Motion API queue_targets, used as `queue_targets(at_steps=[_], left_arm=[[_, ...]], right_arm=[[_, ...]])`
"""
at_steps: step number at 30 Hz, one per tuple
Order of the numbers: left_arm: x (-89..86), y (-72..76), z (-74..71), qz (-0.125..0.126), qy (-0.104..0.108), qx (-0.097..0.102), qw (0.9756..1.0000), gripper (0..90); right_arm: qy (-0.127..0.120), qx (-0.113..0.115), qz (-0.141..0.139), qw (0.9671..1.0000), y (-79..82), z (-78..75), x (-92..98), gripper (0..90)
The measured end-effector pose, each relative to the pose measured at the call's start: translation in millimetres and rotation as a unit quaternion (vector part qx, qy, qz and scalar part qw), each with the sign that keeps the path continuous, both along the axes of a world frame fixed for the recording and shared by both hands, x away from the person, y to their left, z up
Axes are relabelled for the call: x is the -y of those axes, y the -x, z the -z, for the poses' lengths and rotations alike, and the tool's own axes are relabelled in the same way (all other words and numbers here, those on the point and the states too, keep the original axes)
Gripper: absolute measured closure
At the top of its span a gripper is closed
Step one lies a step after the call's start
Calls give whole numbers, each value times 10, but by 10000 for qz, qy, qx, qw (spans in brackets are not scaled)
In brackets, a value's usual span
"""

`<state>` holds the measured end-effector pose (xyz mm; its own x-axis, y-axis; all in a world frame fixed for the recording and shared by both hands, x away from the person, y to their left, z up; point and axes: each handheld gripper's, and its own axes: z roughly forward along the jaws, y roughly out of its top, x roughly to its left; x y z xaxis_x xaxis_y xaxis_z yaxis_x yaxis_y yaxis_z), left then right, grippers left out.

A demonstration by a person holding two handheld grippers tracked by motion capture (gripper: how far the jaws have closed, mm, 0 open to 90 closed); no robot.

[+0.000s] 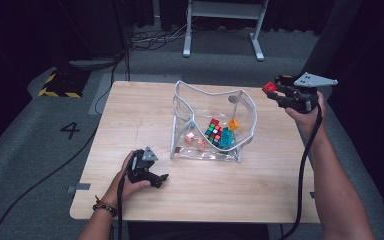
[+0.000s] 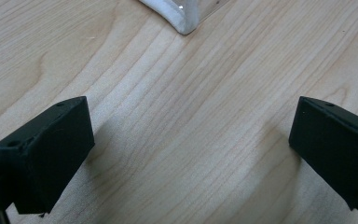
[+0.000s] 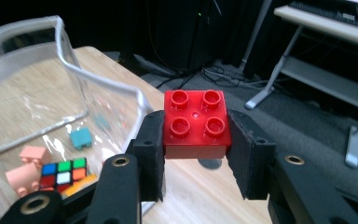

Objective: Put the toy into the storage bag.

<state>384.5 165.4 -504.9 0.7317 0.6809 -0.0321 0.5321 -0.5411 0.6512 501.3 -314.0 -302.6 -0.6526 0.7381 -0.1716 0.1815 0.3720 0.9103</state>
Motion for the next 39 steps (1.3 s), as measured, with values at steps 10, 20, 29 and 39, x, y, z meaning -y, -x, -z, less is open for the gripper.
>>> queue_targets(at_steps=[10,20,29,39], left_arm=[[0,0,0,1,-2,0,10000,0],[0,0,0,0,-3,-1,10000,0],[-1,0,0,5,-5,0,10000,0],[0,1,0,-2,-2,-2,10000,0]], right_arm=[[46,131,-669,9977,154,-300,-353,594],[480,-70,-1451,9882,168,-292,-829,593],[898,-364,-1822,9785,118,-182,-1179,594],[1504,-735,-1982,9658,19,-14,-1461,593]])
